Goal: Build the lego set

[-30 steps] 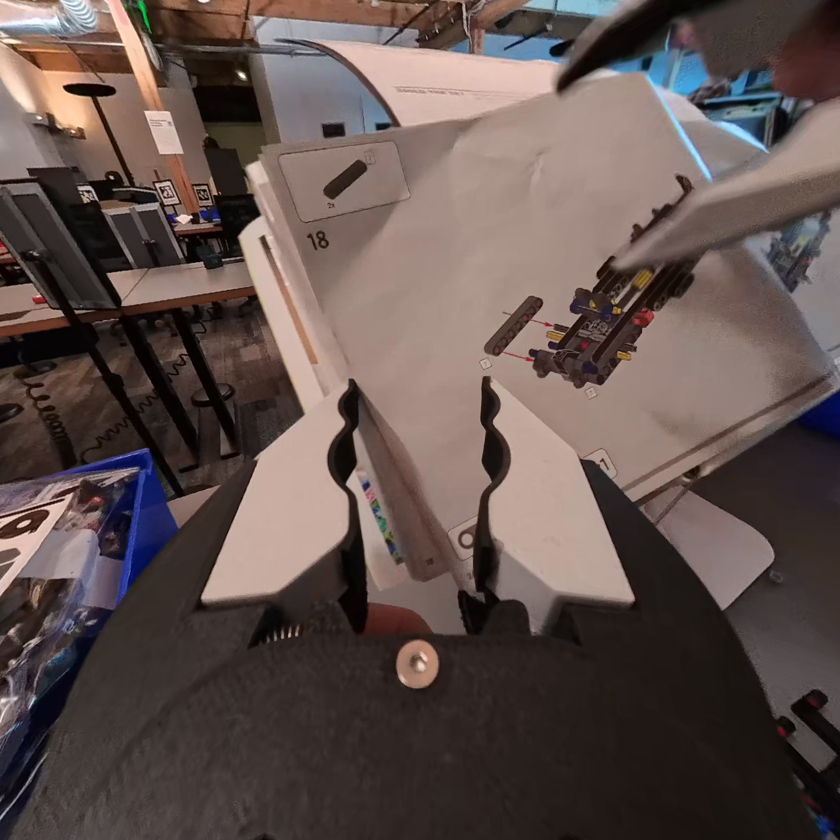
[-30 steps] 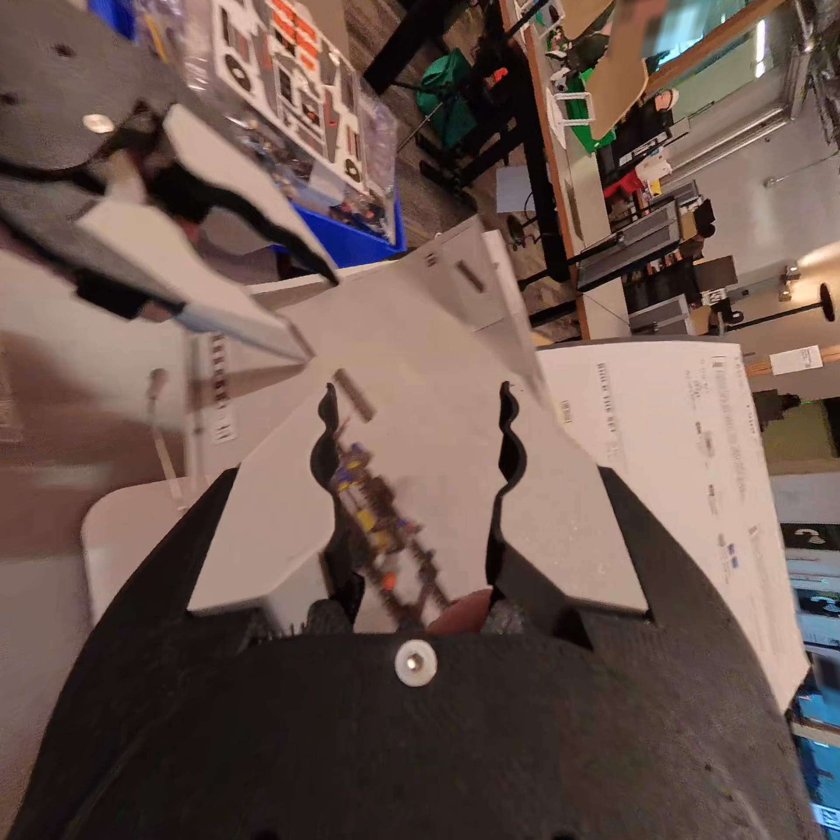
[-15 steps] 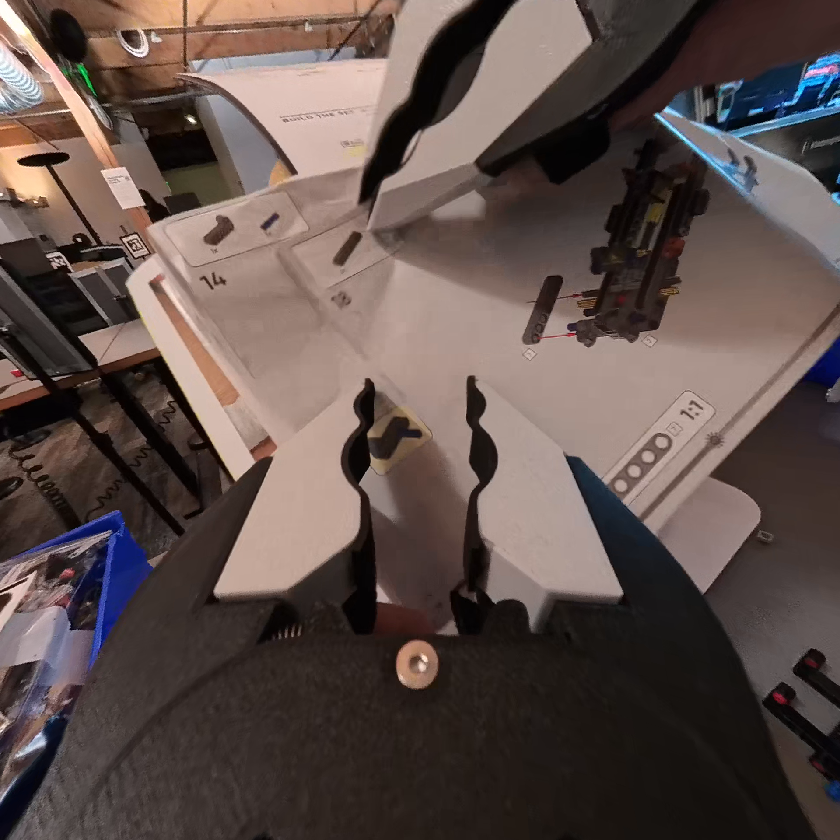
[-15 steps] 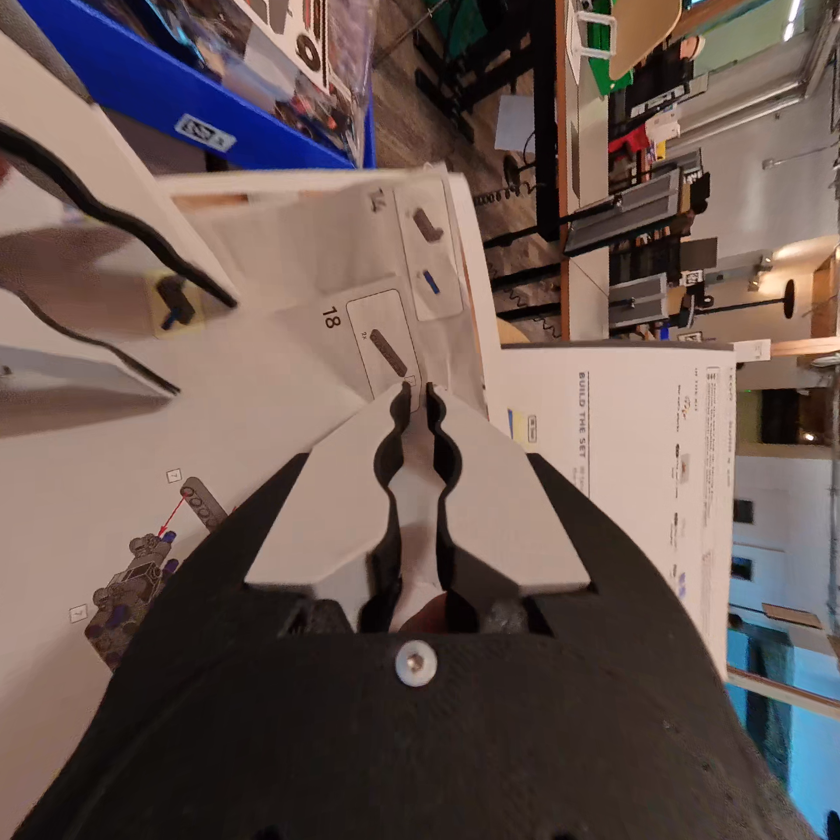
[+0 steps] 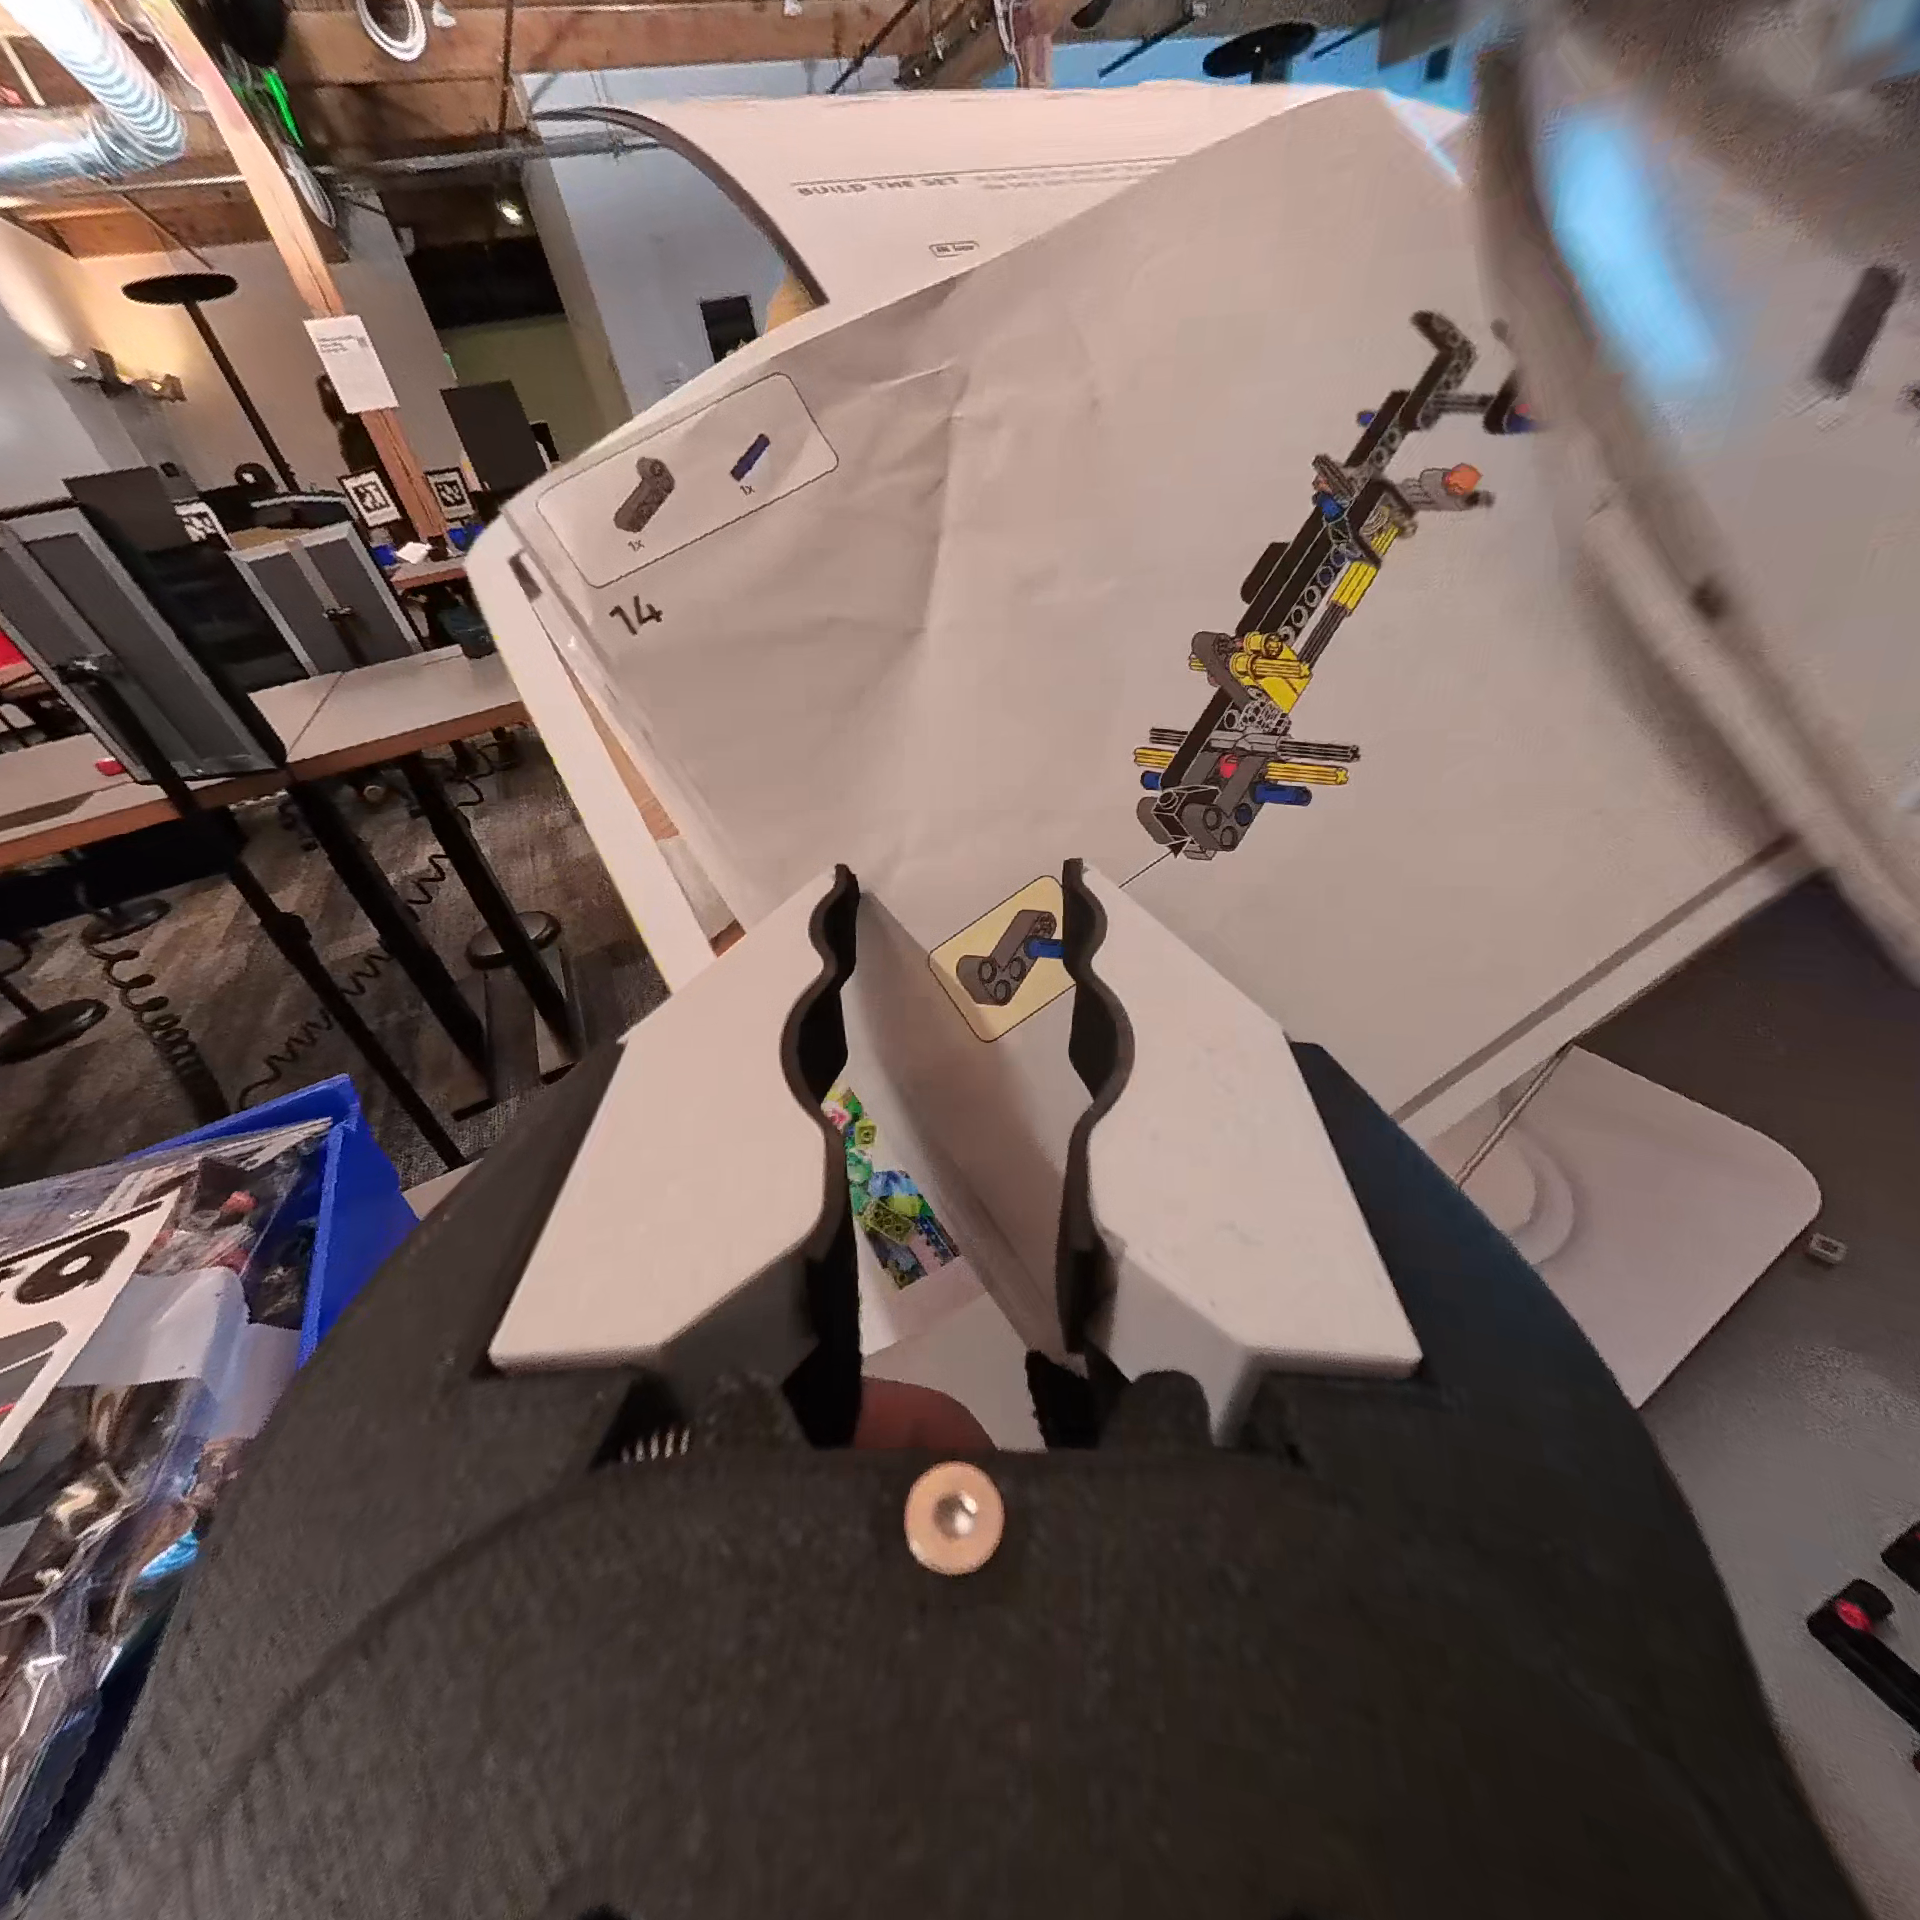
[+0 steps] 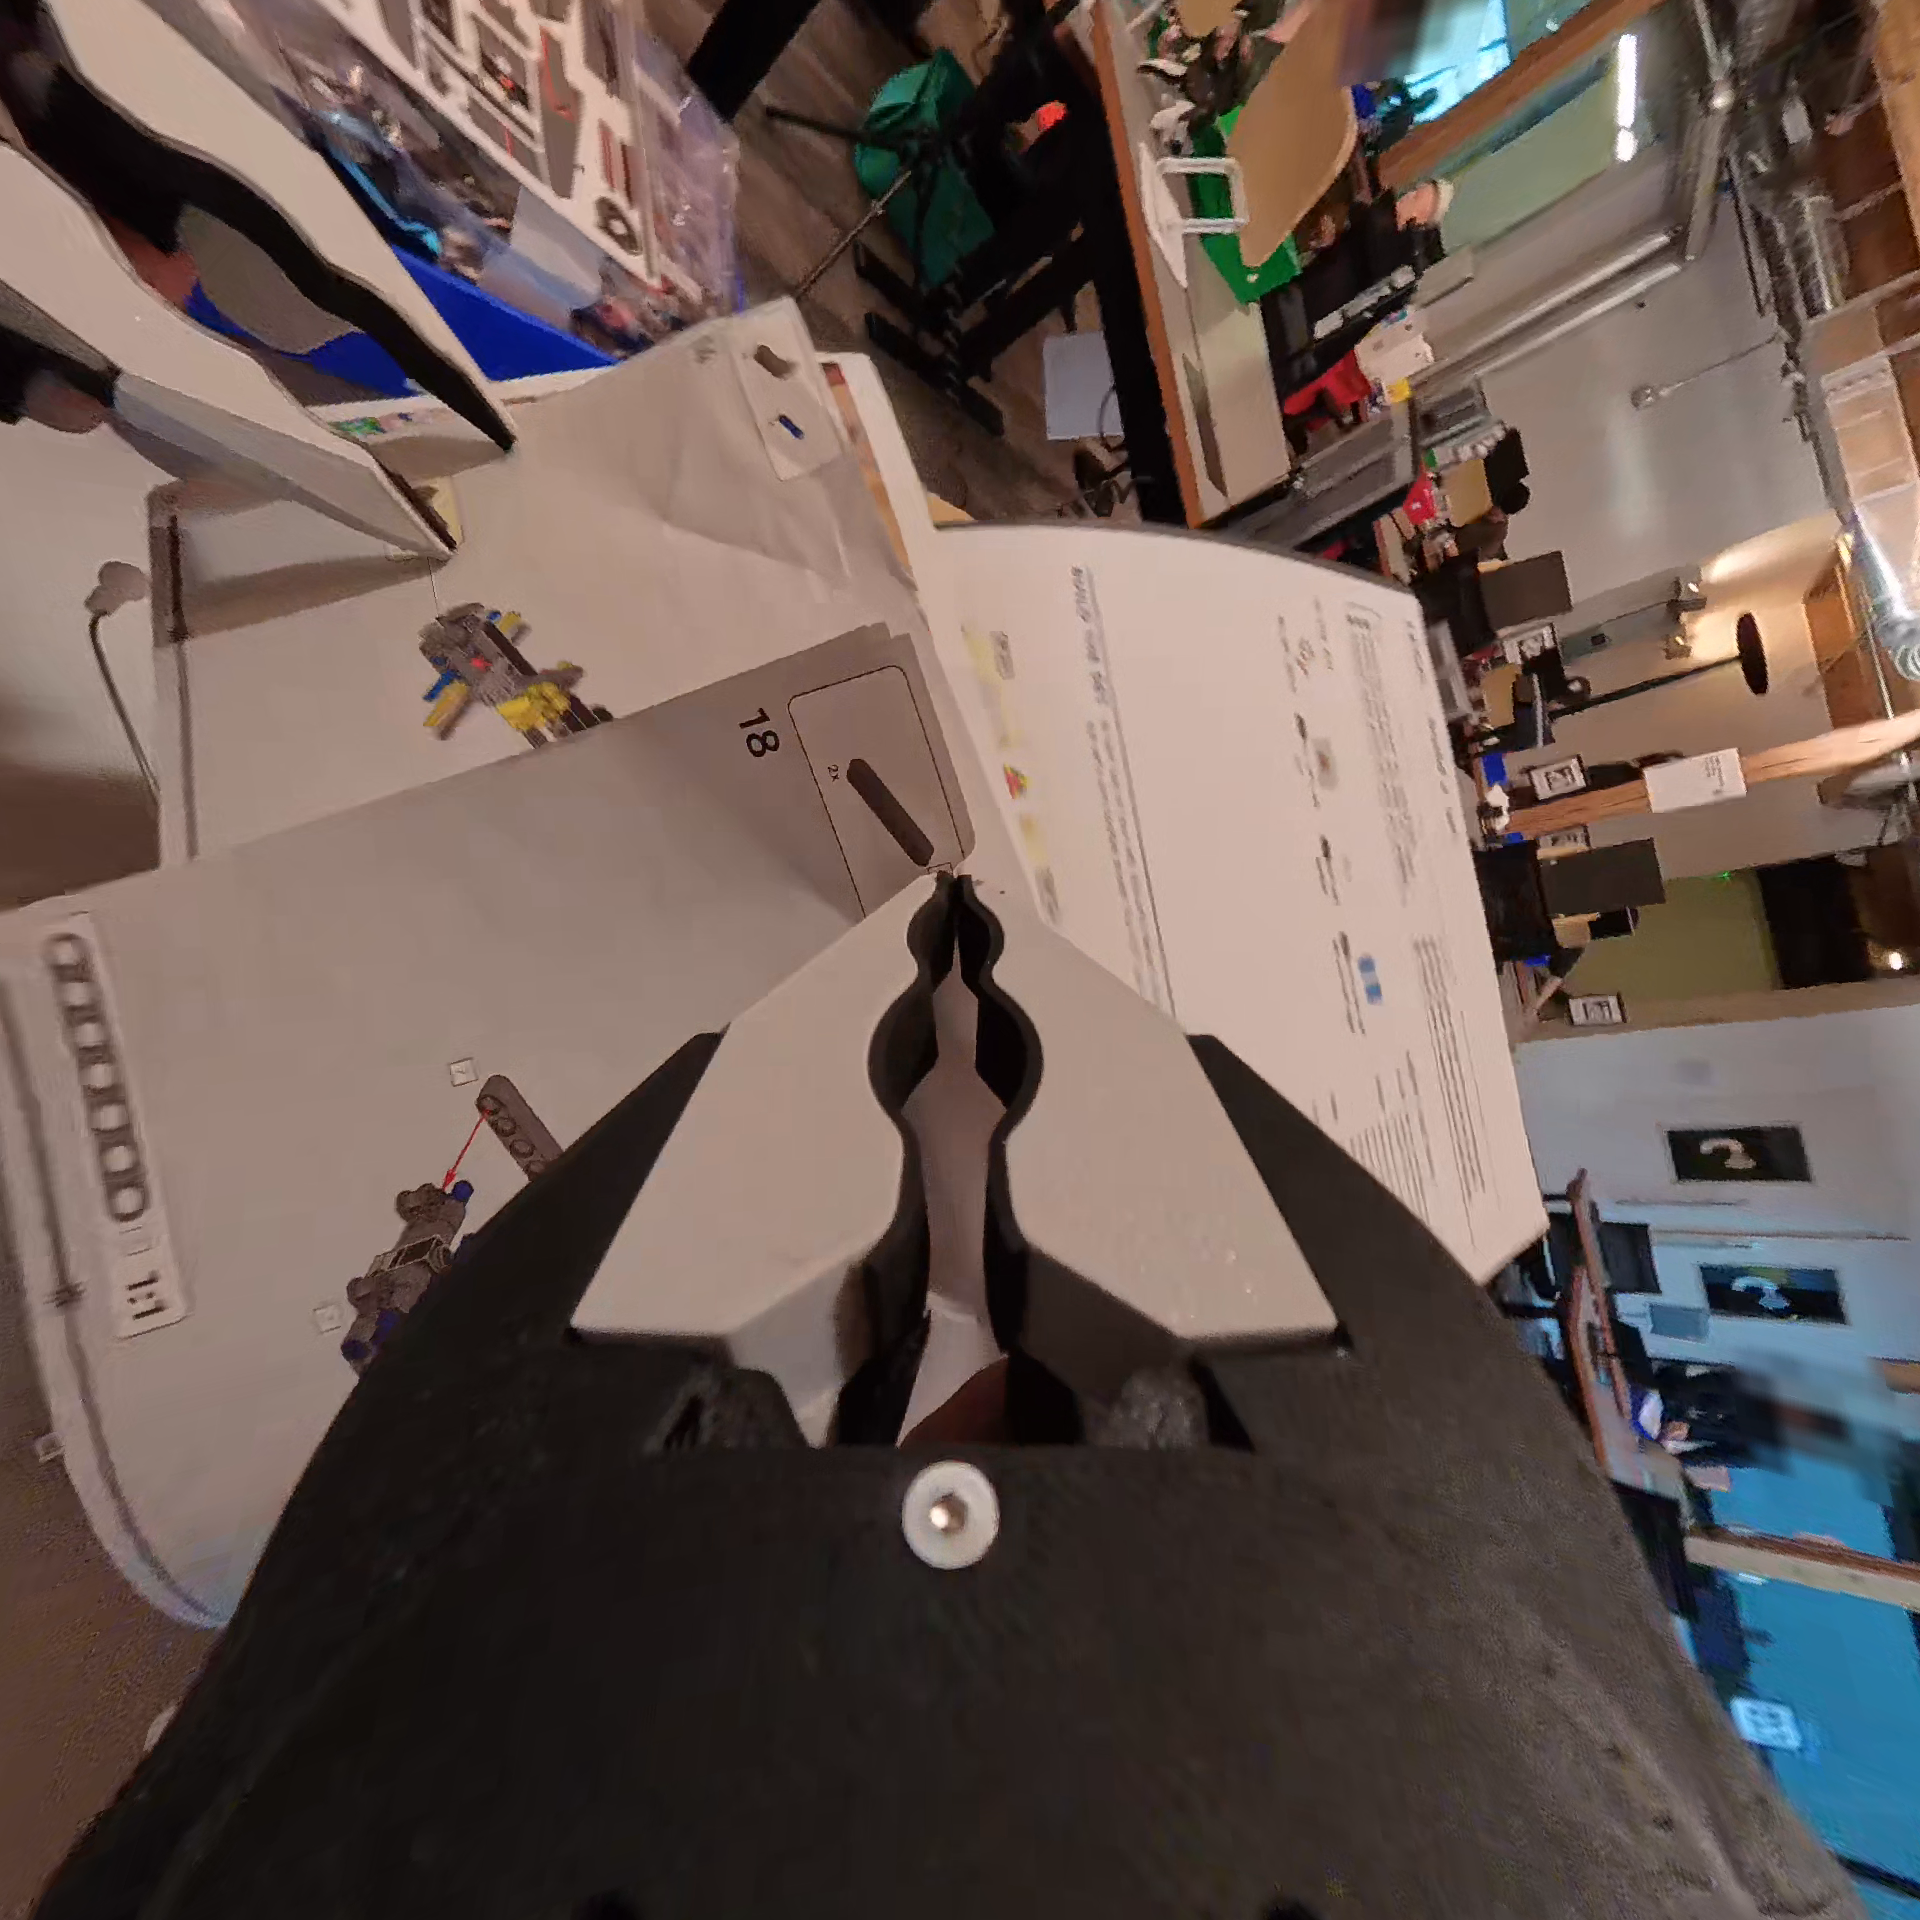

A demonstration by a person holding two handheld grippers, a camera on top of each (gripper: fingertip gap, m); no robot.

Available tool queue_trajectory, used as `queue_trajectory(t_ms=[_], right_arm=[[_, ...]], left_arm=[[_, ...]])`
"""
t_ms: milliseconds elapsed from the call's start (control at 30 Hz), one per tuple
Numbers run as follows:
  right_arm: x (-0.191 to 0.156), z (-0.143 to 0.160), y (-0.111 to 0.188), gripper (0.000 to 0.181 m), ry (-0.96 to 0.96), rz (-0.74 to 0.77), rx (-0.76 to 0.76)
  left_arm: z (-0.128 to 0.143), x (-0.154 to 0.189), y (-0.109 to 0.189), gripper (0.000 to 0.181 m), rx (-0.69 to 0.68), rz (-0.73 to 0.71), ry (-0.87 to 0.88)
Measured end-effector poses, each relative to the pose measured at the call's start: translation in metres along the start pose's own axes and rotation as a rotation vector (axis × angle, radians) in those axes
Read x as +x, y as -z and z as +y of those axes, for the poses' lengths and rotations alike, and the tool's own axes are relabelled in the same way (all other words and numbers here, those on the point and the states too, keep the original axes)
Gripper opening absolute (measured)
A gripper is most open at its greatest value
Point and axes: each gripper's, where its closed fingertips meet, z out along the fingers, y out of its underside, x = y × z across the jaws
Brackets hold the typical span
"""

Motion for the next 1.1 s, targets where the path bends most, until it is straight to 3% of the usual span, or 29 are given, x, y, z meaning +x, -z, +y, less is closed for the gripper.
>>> queue_trajectory(t_ms=[33,367,433,500,600,767,867,900,1033,1100], right_arm=[[0.006,0.009,0.008,0.0,-0.027,0.018,0.0],[0.046,0.112,0.075,0.0,-0.327,0.17,-0.011],[0.056,0.128,0.09,0.012,-0.35,0.233,-0.034],[0.063,0.136,0.105,0.021,-0.377,0.287,-0.046],[0.062,0.122,0.128,0.023,-0.37,0.329,-0.011],[0.009,0.062,0.156,0.023,-0.273,0.269,0.105],[-0.072,0.016,0.158,0.024,-0.221,0.013,0.178],[-0.098,0.012,0.151,0.029,-0.192,-0.058,0.151],[-0.149,0.053,0.108,0.041,-0.088,-0.118,-0.065],[-0.126,0.086,0.092,0.045,-0.046,0.037,-0.173]], left_arm=[[0.0,-0.001,0.0,0.037,0.001,-0.002,0.002],[0.003,-0.007,0.002,0.04,-0.007,-0.016,0.014],[0.003,-0.008,0.002,0.041,-0.007,-0.016,0.018],[0.003,-0.008,0.002,0.042,-0.006,-0.018,0.02],[0.003,-0.008,0.002,0.042,-0.006,-0.02,0.018],[0.003,-0.008,0.002,0.042,-0.009,-0.023,0.016],[0.002,-0.008,0.002,0.041,-0.009,-0.024,0.016],[0.002,-0.008,0.002,0.041,-0.008,-0.024,0.018],[0.002,-0.008,0.002,0.041,-0.014,-0.029,0.014],[0.002,-0.008,0.003,0.041,-0.018,-0.033,0.011]])
